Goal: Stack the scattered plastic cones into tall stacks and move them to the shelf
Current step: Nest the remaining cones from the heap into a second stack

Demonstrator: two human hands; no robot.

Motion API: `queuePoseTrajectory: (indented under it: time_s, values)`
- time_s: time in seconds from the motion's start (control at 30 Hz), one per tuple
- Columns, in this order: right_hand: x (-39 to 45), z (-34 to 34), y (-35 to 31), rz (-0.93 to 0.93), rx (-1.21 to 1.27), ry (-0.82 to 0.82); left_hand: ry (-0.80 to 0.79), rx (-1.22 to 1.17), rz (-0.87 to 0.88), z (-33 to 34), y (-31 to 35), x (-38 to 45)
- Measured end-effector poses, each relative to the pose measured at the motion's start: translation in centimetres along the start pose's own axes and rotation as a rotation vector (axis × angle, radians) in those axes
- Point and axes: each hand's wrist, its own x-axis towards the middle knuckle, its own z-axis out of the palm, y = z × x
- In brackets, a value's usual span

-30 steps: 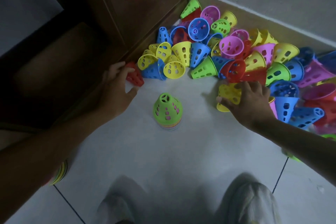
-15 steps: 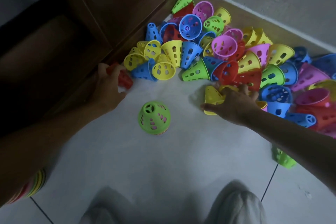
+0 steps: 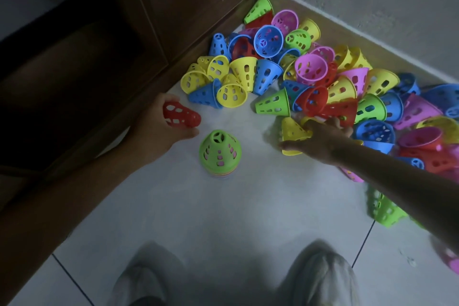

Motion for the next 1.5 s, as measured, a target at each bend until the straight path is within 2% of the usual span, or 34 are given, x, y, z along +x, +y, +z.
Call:
queuePoseTrajectory:
  time_s: [0.13, 0.23, 0.33, 0.43, 0.57, 0.7, 0.83, 0.97, 1.13, 1.23, 1.33, 1.5]
  values:
    - [-0.7, 0.1, 0.2, 0.067, 0.198, -0.030, -0.006, -0.135, 0.038, -0.4, 3.5, -2.2]
    - [-1.4, 0.2, 0.4, 0.064, 0.543, -0.049, -0.026, -0.244, 0.027, -1.2, 5.4, -3.3]
    - [-3.7, -0.6, -0.9, -0.042, 0.890, -0.115, -0.075, -0.341, 0.038, -1.7, 7.4, -4.9]
    - [-5.5, -1.3, -1.8, -0.139, 1.135, -0.177, -0.126, -0.407, 0.129, -1.2, 8.8, -6.5]
    - [-7.9, -2.6, -3.8, -0.212, 1.314, -0.193, -0.190, -0.334, 0.190, 0.7, 8.1, -8.5]
    - [-9.5, -3.5, -5.2, -0.291, 1.386, -0.227, -0.209, -0.021, 0.243, 1.6, 6.0, -9.0]
    - [-10.6, -3.6, -6.3, -0.357, 1.326, -0.157, -0.201, 0.135, 0.305, 2.2, 3.7, -8.9]
    - [-11.4, -2.8, -7.1, -0.402, 1.069, -0.067, -0.218, 0.198, 0.275, 1.8, 2.9, -8.5]
    - [-12.2, -2.2, -8.2, -0.435, 0.955, 0.076, -0.257, 0.053, 0.257, 0.9, 3.2, -8.1]
    - [-11.9, -1.8, -9.2, -0.471, 0.851, 0.205, -0.205, -0.087, 0.263, 0.1, 3.2, -8.2]
    - [-11.3, -1.0, -9.8, -0.484, 0.783, 0.264, -0.156, -0.196, 0.296, -0.5, 3.5, -8.5]
    - [-10.9, 1.1, -9.9, -0.499, 0.564, 0.399, -0.201, -0.200, 0.353, -0.8, 4.0, -8.7]
